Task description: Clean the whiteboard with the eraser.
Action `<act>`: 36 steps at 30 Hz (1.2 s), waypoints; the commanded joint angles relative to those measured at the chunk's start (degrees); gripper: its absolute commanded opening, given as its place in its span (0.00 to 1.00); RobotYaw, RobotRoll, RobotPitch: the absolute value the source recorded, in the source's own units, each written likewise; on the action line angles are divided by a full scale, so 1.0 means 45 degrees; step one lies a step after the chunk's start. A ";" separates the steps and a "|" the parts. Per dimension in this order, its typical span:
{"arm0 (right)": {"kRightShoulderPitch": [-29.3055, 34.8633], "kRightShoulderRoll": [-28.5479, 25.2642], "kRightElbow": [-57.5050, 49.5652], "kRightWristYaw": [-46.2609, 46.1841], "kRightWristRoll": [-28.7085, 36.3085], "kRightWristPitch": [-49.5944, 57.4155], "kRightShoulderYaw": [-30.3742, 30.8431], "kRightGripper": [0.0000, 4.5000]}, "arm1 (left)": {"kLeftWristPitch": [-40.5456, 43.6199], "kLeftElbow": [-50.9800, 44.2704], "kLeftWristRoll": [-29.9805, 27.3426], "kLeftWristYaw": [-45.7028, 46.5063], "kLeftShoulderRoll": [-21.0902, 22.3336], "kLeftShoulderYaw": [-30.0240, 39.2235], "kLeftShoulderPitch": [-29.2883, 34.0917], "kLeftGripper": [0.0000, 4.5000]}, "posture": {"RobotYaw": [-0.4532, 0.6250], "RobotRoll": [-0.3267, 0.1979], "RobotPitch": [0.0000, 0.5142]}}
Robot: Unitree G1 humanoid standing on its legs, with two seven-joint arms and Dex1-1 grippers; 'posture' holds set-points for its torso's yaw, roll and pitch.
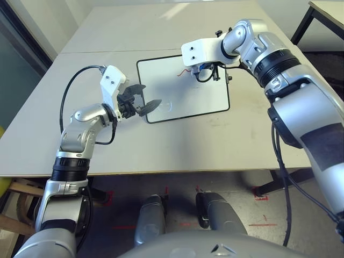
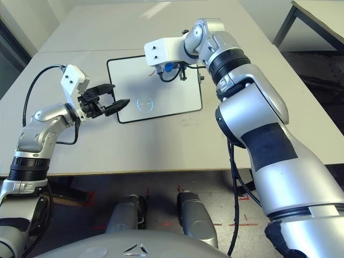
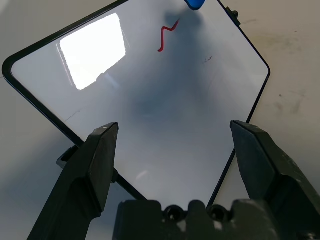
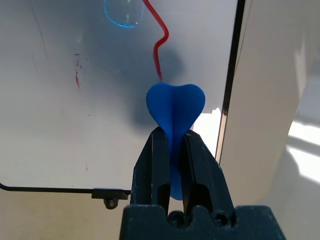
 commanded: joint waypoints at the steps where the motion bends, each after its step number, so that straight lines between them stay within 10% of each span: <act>1: -0.0148 0.0051 0.0351 -0.0453 -0.0217 0.0123 0.0109 0.02 | -0.0143 0.0164 0.0168 0.0053 0.0242 0.0233 -0.0215 1.00 | 0.38 0.62 0.14; 36: 0.0630 0.1438 0.1107 -0.2498 -0.0472 0.1406 0.0038 0.02 | -0.0142 -0.0666 0.0151 0.0835 0.0941 0.1099 0.0857 1.00 | 0.47 0.62 0.17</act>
